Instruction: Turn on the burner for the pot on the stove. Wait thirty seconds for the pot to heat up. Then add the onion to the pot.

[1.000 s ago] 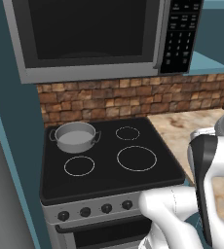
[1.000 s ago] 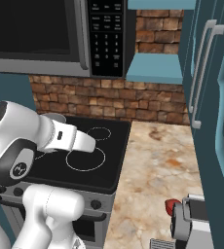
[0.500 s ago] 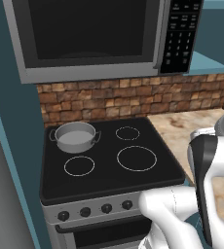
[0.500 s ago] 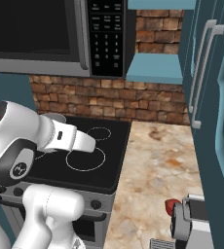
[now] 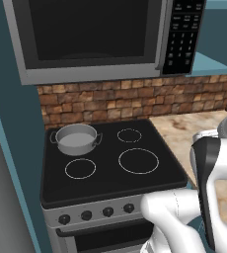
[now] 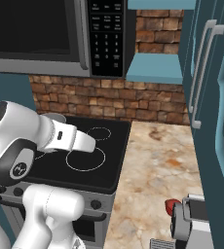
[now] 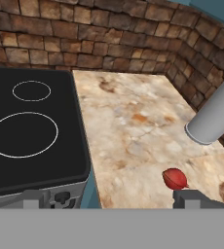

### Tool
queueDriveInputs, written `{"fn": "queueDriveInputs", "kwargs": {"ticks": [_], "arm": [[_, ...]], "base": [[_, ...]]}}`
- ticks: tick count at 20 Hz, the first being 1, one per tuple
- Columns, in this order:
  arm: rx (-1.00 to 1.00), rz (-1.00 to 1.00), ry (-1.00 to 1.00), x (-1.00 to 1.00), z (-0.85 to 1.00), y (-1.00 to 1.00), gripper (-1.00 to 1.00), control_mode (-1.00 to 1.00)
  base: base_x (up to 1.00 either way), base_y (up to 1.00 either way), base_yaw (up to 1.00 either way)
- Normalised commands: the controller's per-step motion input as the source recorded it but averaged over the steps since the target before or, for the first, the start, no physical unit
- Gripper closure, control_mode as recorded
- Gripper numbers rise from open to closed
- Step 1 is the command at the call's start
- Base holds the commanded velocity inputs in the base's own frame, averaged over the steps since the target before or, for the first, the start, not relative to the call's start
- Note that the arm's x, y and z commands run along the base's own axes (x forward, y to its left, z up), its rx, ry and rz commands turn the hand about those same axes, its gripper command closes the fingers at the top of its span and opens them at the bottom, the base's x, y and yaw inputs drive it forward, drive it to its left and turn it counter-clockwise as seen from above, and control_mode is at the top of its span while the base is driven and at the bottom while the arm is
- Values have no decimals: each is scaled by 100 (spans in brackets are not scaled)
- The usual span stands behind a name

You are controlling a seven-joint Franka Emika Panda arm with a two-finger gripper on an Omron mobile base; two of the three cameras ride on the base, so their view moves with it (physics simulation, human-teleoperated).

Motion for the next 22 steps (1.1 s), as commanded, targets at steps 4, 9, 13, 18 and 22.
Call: {"fn": "queueDriveInputs", "kwargs": {"ticks": [4, 9, 13, 18, 22], "arm": [[0, 0, 0, 0, 0, 0, -100, -100], [0, 0, 0, 0, 0, 0, -100, -100], [0, 0, 0, 0, 0, 0, -100, -100], [0, 0, 0, 0, 0, 0, -100, -100], [0, 0, 0, 0, 0, 0, -100, -100]], "base": [[0, 0, 0], [0, 0, 0], [0, 0, 0], [0, 0, 0], [0, 0, 0]]}}
